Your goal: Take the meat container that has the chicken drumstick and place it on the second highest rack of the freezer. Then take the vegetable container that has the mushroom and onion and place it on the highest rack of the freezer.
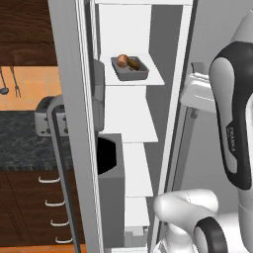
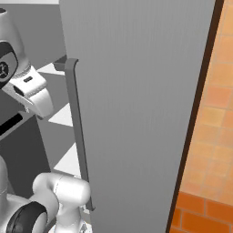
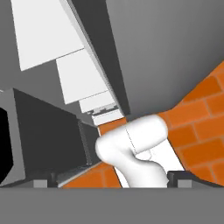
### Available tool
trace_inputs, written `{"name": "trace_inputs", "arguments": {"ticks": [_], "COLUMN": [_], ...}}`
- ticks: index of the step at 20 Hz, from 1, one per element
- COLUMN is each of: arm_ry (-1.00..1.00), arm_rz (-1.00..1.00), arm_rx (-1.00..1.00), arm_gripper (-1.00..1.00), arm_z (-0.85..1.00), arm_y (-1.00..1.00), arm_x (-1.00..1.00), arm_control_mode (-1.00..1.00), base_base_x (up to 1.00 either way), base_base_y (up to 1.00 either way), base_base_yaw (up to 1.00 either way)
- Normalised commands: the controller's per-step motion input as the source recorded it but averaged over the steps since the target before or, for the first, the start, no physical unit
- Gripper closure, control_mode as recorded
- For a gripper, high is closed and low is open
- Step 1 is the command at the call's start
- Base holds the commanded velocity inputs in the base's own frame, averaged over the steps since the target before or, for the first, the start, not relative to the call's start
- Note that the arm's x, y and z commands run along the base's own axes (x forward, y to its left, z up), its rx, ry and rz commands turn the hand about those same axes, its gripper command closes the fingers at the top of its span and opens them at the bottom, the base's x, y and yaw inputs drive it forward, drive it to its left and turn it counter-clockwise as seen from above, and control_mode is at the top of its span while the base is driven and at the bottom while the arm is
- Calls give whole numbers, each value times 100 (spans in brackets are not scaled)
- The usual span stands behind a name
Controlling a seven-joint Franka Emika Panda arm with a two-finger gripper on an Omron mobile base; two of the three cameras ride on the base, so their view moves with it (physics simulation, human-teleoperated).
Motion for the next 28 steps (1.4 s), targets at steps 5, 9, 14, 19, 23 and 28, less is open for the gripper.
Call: {"name": "trace_inputs", "arguments": {"ticks": [5,9,14,19,23,28], "arm_ry": [-4,0,0,0,0,0], "arm_rz": [18,0,0,0,0,0], "arm_rx": [0,0,0,0,0,0], "arm_gripper": [-100,-100,-100,-100,-100,-100], "arm_z": [-24,0,0,0,0,0], "arm_y": [3,0,0,0,0,0], "arm_x": [-3,0,0,0,0,0], "arm_control_mode": [-100,100,100,100,100,100], "base_base_x": [0,-70,-96,-55,-33,-16], "base_base_y": [0,0,0,0,6,15], "base_base_yaw": [0,4,44,90,99,99]}}
